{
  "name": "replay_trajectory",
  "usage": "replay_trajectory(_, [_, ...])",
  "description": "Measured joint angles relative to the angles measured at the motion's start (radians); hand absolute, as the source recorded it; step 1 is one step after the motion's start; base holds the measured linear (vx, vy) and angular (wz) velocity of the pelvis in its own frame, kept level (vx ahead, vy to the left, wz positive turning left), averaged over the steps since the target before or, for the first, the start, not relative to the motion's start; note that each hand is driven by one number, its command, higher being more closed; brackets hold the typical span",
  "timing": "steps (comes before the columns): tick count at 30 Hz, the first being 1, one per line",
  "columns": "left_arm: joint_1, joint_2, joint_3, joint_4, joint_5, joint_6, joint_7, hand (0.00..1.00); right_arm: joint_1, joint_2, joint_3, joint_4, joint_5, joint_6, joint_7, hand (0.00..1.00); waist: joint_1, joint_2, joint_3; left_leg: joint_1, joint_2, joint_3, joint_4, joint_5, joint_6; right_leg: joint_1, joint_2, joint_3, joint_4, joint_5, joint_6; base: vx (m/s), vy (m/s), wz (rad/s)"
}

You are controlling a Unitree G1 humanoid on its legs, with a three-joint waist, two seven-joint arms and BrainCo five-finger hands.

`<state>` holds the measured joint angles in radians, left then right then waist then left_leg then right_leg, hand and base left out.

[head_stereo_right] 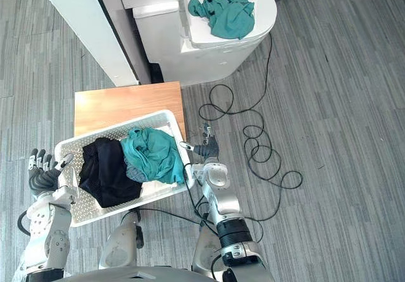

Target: Pick up the laundry basket with both hands and put the clothes into the washing machine.

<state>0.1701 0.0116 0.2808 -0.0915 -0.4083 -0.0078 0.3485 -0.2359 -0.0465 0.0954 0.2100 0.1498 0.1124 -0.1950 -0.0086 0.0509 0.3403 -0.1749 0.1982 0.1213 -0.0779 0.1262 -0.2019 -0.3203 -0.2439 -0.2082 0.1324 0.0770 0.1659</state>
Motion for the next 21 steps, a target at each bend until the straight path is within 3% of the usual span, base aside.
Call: replay_trajectory(21, [-0.003,-0.005,0.035,0.16,0.0,0.033,0.017,0.0,0.011,-0.002,-0.001,0.002,0.0,0.0,-0.002,0.0,0.008,0.008,0.001,-0.018,0.0,0.003,0.0,0.002,0.0,-0.031,-0.003,0.002,0.023,-0.011,-0.003,0.0,-0.001,0.0])
